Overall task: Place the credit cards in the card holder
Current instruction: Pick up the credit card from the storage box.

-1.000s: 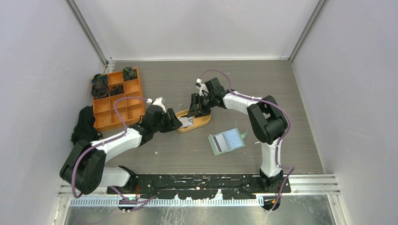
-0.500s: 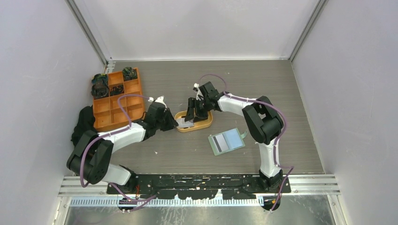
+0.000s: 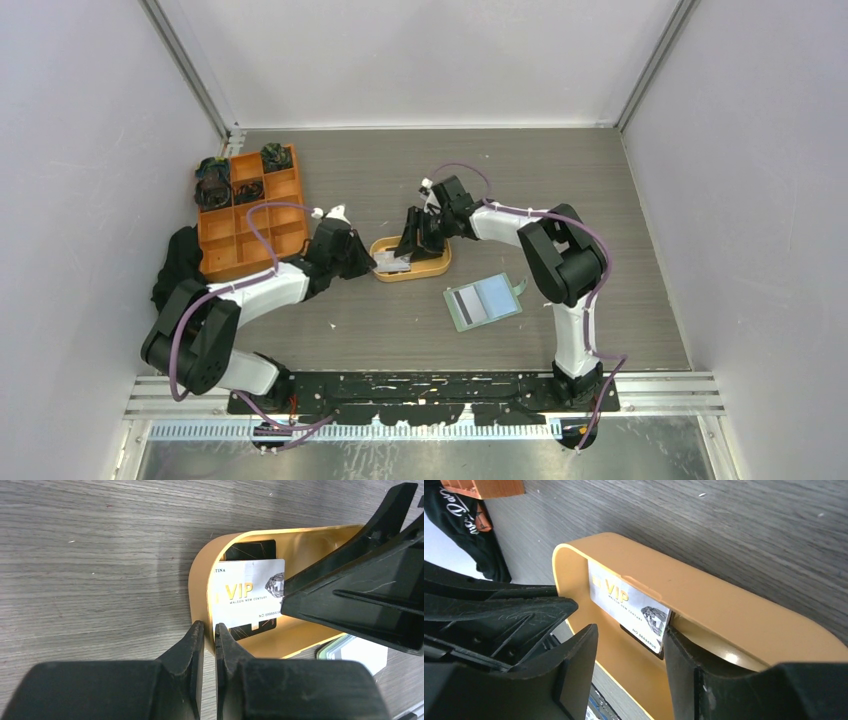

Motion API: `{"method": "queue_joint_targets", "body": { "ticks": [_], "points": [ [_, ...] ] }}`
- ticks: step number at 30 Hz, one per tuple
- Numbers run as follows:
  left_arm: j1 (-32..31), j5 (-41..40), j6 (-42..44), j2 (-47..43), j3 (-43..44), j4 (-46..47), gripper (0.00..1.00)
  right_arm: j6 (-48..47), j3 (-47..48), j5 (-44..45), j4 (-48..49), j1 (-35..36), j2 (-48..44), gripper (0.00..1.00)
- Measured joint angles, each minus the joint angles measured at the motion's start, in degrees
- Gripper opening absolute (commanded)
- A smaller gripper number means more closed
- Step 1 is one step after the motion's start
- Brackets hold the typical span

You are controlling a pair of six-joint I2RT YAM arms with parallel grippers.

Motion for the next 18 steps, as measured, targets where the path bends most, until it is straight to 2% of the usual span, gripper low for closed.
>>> {"method": "queue_joint_targets", "body": {
  "ticks": [18],
  "points": [
    [-0.87, -3.58, -1.27, -1.2, -0.96, 0.37, 0.0, 3.5, -1.14, -6.51, 7.48, 0.22, -4.28, 0.45]
  ]
}}
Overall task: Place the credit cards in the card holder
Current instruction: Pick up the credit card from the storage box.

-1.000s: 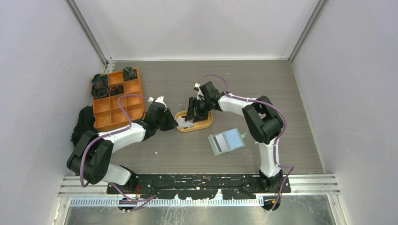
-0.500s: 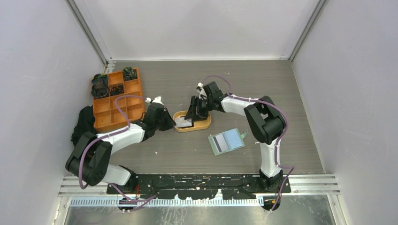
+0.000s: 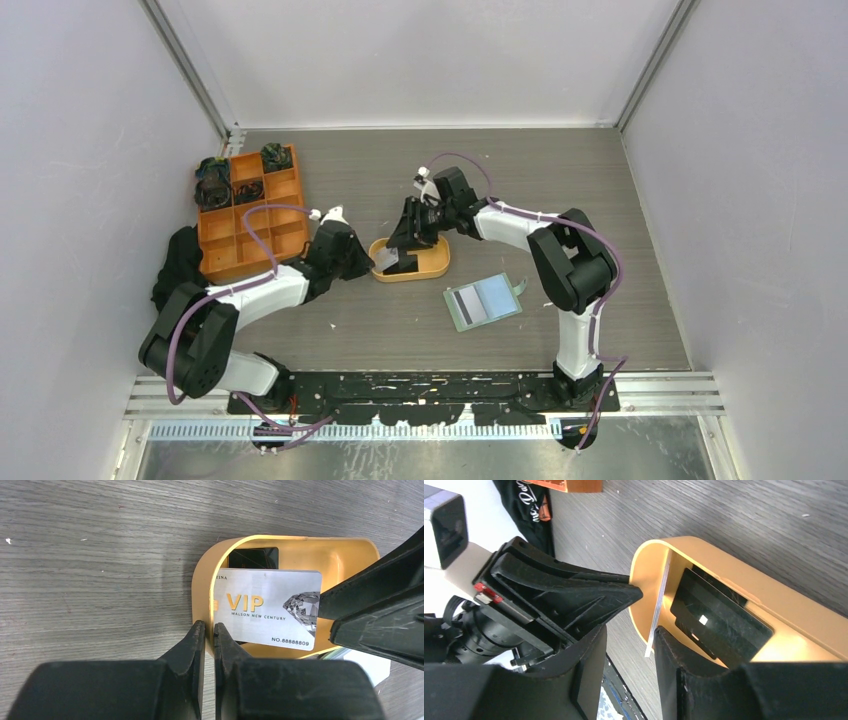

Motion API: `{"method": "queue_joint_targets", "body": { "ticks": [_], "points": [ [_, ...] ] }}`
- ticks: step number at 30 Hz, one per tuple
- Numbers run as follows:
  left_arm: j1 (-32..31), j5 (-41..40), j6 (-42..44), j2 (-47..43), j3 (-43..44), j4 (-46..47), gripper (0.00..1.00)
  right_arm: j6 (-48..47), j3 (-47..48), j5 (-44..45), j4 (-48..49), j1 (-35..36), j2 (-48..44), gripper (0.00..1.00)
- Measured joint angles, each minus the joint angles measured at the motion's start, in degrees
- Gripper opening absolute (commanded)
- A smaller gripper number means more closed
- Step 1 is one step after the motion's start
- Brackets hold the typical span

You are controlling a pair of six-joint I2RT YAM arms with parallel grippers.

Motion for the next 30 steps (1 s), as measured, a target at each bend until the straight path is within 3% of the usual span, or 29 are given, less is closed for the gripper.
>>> {"method": "queue_joint_targets", "body": {
  "ticks": [13, 21, 30],
  "points": [
    [-0.87, 0.76, -0.24, 0.0, -0.11, 0.35, 0.0, -0.81, 0.0, 2.14, -2.14, 1.7, 1.66, 0.39],
    [-1.2, 0.5, -0.87, -0.02, -0.24, 0.44, 0.0, -3.87, 0.68, 8.15, -7.67, 2.56, 2.67, 0.4],
    [-2.12, -1.84, -3.41, -1.36, -1.99, 1.49, 0.0, -3.5, 1.01, 7.96, -7.87, 2.49, 3.32, 0.09]
  ]
}}
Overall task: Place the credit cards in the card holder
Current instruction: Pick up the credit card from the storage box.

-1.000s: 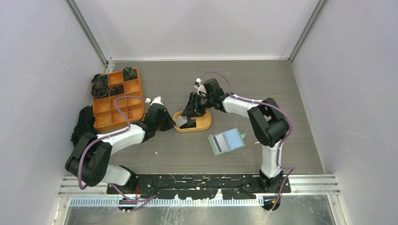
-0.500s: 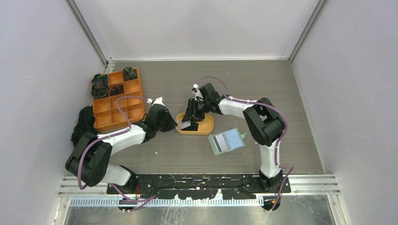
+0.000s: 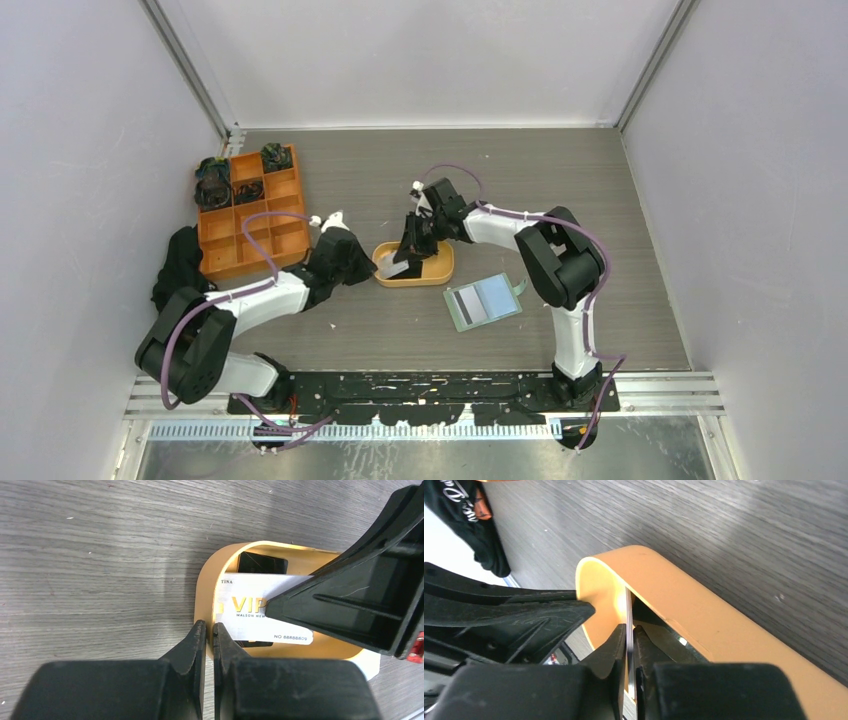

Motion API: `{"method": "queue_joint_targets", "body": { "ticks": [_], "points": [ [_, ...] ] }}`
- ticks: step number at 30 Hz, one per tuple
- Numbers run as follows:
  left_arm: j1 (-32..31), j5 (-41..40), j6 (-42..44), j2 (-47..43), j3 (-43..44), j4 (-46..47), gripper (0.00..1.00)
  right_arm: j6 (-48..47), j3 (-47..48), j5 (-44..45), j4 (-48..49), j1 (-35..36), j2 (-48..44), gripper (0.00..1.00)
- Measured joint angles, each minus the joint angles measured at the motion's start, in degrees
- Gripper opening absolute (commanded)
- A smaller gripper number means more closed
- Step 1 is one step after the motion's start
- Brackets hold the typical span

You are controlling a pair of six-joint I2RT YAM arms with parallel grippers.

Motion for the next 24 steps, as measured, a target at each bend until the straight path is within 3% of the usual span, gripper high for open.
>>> {"method": "queue_joint_targets", "body": {
  "ticks": [5, 13, 24],
  "points": [
    [-0.35, -1.68, -1.62, -0.83, -1.11, 0.92, 0.0, -0.96, 3.1, -2.34, -0.76, -0.96, 1.4, 0.08],
    [-0.66, -1.88, -2.6, -0.83, -1.14, 1.88, 0.05, -1.11, 3.45, -6.6, -1.38, -2.97, 2.99, 0.22],
    [-0.68, -1.05, -2.89, -1.05, -1.14, 2.71, 0.23, -0.26, 3.43, -10.51, -1.05, -4.39, 3.98, 0.25]
  ]
}}
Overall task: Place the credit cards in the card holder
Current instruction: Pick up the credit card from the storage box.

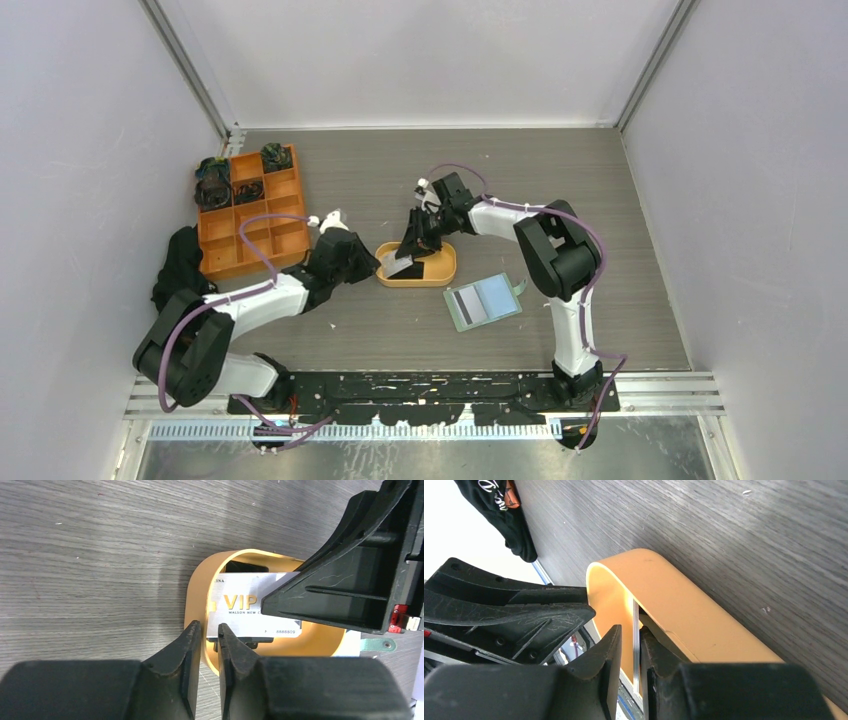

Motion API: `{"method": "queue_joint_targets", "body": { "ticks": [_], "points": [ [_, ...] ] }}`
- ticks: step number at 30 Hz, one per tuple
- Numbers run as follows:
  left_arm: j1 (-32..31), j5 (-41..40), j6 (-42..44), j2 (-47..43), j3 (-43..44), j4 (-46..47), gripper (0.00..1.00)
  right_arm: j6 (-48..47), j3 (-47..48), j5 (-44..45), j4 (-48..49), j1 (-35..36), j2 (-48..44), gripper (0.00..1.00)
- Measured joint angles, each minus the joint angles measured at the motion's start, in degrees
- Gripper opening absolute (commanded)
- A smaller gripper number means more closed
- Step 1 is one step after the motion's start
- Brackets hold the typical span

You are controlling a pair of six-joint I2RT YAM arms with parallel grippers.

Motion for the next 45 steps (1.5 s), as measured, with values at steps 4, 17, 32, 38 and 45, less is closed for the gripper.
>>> {"method": "queue_joint_targets", "body": {
  "ticks": [4, 17, 32, 38, 45],
  "points": [
    [0.0, 0.17, -0.13, -0.61, 0.0, 0.66, 0.26, 0.61, -0.24, -1.18, 0.31, -0.7, 0.0, 0.25],
    [0.0, 0.17, 0.33, -4.92, -0.81, 0.52, 0.26, 0.7, -2.56, -3.56, 0.61, -3.89, -0.68, 0.24],
    [0.0, 0.42, 1.75, -14.56, -3.61, -1.81, 0.26, -1.2, -4.66, -3.1, -1.62, -8.22, -3.45, 0.08],
    [0.0, 2.21, 2.95, -20.55, -5.33, -2.43, 0.53, -5.2, -5.11, -0.31, -5.27, -8.83, -6.25, 0.01],
    [0.02, 9.92, 3.39, -29.27, -13.77, 4.74, 0.69, -13.38, -6.14, 0.68, -9.18, -11.04, -16.48, 0.01]
  ]
}}
